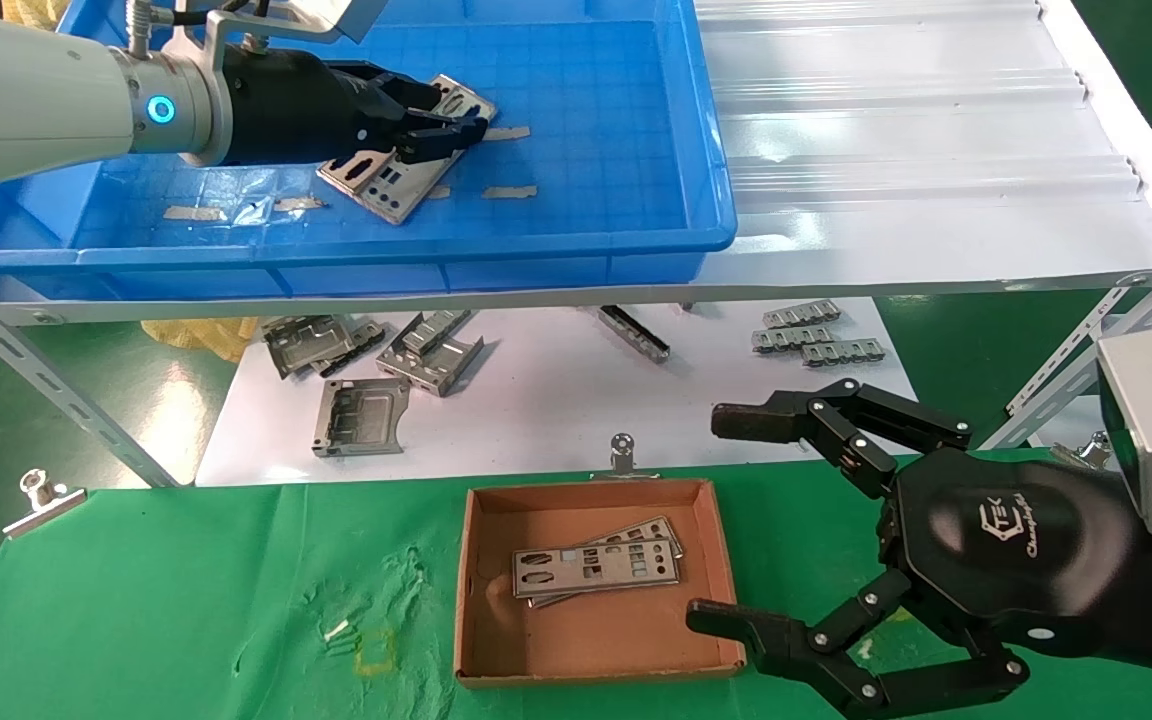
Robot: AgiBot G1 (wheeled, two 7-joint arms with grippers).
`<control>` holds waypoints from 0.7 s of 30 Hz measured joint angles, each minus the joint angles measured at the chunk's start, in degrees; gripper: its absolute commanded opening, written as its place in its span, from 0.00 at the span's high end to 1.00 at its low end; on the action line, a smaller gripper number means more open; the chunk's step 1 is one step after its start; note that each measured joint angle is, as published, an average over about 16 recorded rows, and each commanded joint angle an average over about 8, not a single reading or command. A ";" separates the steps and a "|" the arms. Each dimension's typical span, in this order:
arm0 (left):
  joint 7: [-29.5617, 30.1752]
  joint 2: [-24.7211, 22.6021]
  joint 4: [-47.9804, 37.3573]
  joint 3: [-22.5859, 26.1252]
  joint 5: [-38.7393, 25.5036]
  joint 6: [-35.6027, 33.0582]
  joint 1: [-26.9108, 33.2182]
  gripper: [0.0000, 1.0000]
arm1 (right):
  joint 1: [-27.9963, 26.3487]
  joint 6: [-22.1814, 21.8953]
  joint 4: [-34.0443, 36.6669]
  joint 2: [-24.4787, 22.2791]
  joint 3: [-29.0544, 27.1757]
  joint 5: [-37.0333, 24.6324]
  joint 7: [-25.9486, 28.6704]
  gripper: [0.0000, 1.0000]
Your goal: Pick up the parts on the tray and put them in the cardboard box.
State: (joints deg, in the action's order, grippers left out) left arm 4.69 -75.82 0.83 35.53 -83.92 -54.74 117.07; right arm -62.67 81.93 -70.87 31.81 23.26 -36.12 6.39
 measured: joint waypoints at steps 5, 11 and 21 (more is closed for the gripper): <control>-0.02 0.15 0.12 -0.04 0.07 0.05 0.08 1.00 | 0.00 0.00 0.00 0.00 0.00 0.00 0.00 0.00; -0.25 0.61 0.40 -0.41 0.62 -0.07 0.51 1.00 | 0.00 0.00 0.00 0.00 0.00 0.00 0.00 0.00; -2.03 2.53 1.51 -1.77 2.60 -3.39 2.11 1.00 | 0.00 0.00 0.00 0.00 0.00 0.00 0.00 0.00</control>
State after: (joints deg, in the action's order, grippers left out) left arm 2.66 -73.29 2.34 33.76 -81.32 -58.13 119.18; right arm -62.67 81.93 -70.87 31.81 23.26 -36.12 6.39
